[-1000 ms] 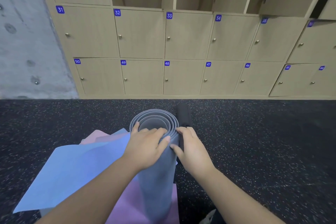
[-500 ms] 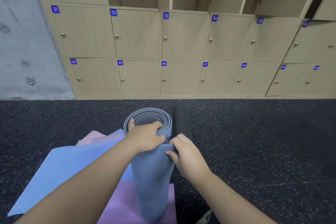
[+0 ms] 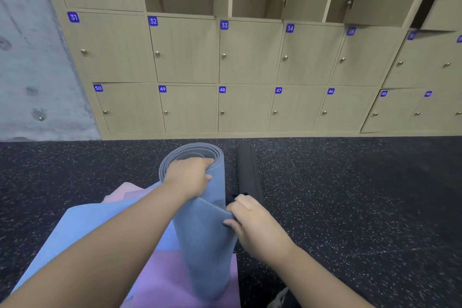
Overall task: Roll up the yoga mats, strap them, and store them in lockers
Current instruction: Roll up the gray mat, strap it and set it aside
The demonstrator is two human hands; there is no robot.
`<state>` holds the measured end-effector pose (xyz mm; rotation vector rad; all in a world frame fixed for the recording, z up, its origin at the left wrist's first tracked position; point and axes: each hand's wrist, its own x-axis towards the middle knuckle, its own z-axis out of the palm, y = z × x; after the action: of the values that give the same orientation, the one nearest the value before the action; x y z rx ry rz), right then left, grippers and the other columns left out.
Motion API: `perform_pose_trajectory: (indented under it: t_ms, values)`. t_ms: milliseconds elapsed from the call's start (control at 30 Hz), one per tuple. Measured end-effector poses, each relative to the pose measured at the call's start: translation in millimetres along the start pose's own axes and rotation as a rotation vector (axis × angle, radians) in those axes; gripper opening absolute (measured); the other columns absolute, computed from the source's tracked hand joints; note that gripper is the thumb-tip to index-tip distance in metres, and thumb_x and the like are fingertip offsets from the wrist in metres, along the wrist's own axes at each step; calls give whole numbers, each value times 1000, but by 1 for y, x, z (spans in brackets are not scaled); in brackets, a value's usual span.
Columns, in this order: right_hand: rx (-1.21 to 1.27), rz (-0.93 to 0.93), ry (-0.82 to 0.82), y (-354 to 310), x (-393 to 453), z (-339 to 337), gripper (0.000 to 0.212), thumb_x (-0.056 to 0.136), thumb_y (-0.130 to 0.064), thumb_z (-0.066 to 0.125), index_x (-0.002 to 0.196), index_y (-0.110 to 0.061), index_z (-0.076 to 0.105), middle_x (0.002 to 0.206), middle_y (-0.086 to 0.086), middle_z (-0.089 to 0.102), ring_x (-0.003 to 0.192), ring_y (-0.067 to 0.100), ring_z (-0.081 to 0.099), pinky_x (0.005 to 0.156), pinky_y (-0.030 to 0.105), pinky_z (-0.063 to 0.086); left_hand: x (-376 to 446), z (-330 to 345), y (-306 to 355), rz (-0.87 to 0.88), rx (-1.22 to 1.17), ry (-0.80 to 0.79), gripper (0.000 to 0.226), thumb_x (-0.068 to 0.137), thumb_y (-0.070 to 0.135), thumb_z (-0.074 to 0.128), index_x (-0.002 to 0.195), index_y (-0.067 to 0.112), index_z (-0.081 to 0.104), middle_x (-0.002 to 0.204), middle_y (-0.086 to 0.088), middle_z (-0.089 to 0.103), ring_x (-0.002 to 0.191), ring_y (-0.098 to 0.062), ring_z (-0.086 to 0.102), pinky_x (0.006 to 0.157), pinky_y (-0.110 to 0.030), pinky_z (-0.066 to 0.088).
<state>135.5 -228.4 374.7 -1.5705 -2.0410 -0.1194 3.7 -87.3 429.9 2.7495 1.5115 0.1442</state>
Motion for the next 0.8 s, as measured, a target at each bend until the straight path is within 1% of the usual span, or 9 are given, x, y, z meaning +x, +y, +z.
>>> perform_pose_trajectory:
  t_ms: [67,167,233,300,367,467,567,700,800]
  values:
    - [-9,-16,-15,5,0,-4,24,91,-29,42,83,-11,55,84,3,51,79,13,38,73,25,35,5,-4,-8,-6,22,17,21,96,34,51,114,23,54,114,1,64,109,-26,59,77,-32,39]
    - [28,39,-48,17,3,-4,36,93,-36,35,90,-9,58,89,4,52,85,15,42,77,26,36,8,-4,-11,47,4,-7,17,96,35,51,108,24,55,106,3,66,105,-25,60,75,-32,36]
    - [33,92,-80,24,5,-2,43,92,-40,31,92,-7,59,91,5,52,88,20,47,78,28,36,4,0,-7,111,-87,-103,18,96,36,52,110,27,57,107,4,67,109,-24,57,89,-34,37]
    - [37,142,-92,27,7,3,46,90,-42,29,91,-8,59,91,5,52,88,22,49,79,31,37,-3,6,-1,160,-140,-203,31,97,41,48,128,36,53,124,7,63,123,-21,50,112,-37,22]
    - [56,214,-79,31,7,8,47,89,-44,28,89,-9,59,90,2,50,88,21,49,78,31,37,-11,12,3,232,-111,-194,34,99,47,37,127,35,53,129,8,61,126,-16,48,118,-35,11]
    - [60,293,5,36,10,17,27,92,-33,45,87,-10,59,87,-3,47,85,21,50,74,30,36,-27,16,4,307,-106,-93,46,93,64,24,97,28,53,108,8,68,107,-10,56,114,-29,16]
    - [35,315,64,32,14,22,10,90,-22,60,88,-13,59,86,-7,44,86,16,47,70,29,37,-38,25,-3,366,-52,-6,77,68,81,18,116,34,55,111,16,66,104,-9,56,108,-26,26]
    - [-169,275,98,18,18,18,22,81,-38,48,86,-23,62,82,-10,57,87,15,50,74,30,35,-32,30,-16,336,-24,57,82,68,75,14,134,39,48,123,17,62,108,-18,57,97,-27,34]
    - [-196,305,85,11,14,16,35,81,-35,43,102,-19,67,90,-8,64,95,18,57,86,35,34,-31,31,-20,354,-42,77,73,73,74,19,128,37,52,117,15,64,105,-15,59,91,-26,32]
